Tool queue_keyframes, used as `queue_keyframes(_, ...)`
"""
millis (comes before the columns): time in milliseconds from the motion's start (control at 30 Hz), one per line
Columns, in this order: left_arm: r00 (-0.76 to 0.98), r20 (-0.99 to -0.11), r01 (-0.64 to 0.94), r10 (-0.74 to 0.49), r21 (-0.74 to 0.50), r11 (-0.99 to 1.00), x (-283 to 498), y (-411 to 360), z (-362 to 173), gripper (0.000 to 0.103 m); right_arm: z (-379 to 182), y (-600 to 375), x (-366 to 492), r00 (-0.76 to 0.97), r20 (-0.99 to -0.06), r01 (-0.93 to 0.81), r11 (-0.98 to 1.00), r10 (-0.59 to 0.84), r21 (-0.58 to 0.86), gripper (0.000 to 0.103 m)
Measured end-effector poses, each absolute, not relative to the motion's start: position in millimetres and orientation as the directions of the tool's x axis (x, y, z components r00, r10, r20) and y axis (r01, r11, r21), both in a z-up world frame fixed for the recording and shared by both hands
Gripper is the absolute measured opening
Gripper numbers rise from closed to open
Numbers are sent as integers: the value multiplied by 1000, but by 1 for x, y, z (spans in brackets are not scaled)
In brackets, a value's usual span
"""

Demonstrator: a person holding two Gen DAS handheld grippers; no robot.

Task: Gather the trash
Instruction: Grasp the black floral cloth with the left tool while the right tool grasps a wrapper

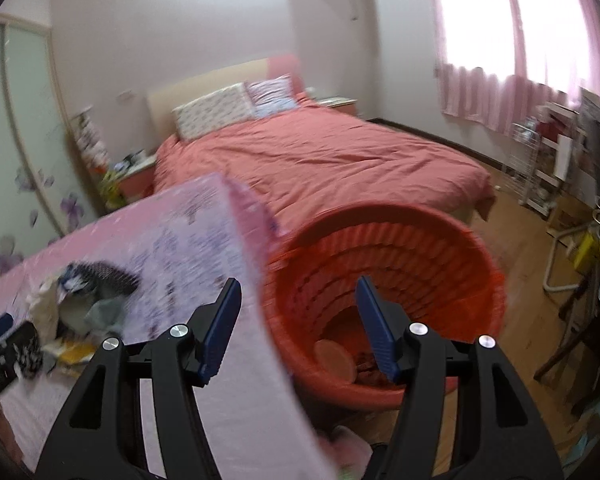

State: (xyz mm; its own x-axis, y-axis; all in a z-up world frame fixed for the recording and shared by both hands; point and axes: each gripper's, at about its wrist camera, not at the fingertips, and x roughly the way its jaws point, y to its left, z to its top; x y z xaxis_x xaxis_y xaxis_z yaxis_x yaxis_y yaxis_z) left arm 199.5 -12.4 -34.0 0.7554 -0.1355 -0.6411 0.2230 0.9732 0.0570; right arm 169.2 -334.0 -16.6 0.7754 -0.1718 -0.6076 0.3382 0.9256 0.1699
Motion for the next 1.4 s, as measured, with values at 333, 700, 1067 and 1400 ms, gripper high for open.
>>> queue_keyframes(333, 661, -748, 47, -55, -32, 998, 233, 81, -72, 60, -28, -247, 192, 763, -642, 94, 972, 70, 217, 60)
queue_keyframes(700, 632, -774, -20, 45, 41, 999, 254, 91, -89, 32, -47, -151, 215, 681, -672, -194, 956, 292, 220, 61)
queue_keyframes(1067, 622, -783, -18, 36, 31, 999, 272, 108, -95, 37, -76, -125, 252, 612, -776, -208, 978, 153, 29, 64)
queue_keyframes(1400, 620, -784, -15, 22, 17, 1000, 286, 111, -98, 39, -78, -151, 280, 611, -779, -49, 989, 139, 139, 20)
